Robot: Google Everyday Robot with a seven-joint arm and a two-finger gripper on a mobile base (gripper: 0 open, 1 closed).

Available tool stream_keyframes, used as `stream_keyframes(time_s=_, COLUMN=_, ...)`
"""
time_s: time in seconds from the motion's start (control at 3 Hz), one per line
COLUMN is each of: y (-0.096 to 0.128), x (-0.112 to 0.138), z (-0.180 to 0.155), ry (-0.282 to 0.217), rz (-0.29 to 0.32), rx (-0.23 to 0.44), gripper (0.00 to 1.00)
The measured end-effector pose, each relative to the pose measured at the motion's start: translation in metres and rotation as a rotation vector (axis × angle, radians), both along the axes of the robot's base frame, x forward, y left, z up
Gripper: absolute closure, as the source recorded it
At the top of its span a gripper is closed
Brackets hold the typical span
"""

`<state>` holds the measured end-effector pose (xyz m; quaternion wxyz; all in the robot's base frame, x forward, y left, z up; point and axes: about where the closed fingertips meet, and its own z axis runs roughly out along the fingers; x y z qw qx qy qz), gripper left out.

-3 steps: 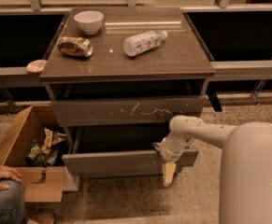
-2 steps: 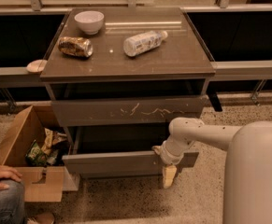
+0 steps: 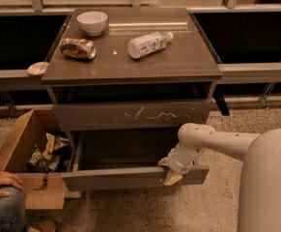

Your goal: Open middle drawer

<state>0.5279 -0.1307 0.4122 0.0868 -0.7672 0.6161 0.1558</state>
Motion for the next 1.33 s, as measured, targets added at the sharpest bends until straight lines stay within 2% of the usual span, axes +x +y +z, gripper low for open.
stream_keyframes(time_s=0.33, y=0.001, x=0.002, z=0.000, ry=0.000, rz=0.000, rx=0.000, gripper=0.84)
stream_keyframes(time_s=0.67, y=-0.002, x=-0.007, z=0.001, ry=-0.001, rz=-0.016, rx=0.019, gripper=1.00)
stream_keyframes(time_s=1.0, y=0.004, x=-0.015, z=-0.002, ry=0.010, rz=-0.015, rx=0.040, gripper=1.00)
stream_keyframes(time_s=1.33, y=0.007, x=-0.021, z=-0.004, ry=0.024, rz=-0.015, rx=0.060, gripper=0.83)
